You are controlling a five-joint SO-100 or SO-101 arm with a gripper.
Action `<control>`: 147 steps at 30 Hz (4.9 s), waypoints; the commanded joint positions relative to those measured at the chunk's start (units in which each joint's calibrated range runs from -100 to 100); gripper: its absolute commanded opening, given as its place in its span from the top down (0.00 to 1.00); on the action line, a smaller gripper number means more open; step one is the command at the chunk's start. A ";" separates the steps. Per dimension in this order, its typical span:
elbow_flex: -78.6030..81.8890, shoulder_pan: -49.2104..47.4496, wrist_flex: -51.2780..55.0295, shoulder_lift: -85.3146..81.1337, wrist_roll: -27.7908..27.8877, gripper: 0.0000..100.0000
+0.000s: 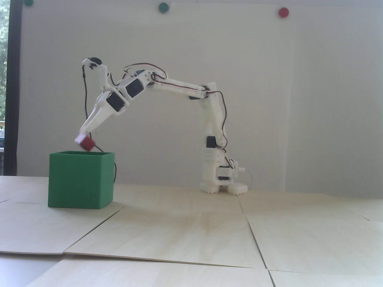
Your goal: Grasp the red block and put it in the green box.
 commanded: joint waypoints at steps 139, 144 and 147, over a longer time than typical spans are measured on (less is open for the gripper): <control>113.65 -41.32 33.22 -109.73 -9.43 0.97; 113.65 -41.32 33.22 -109.73 -9.43 0.97; 113.65 -41.32 33.22 -109.73 -9.43 0.97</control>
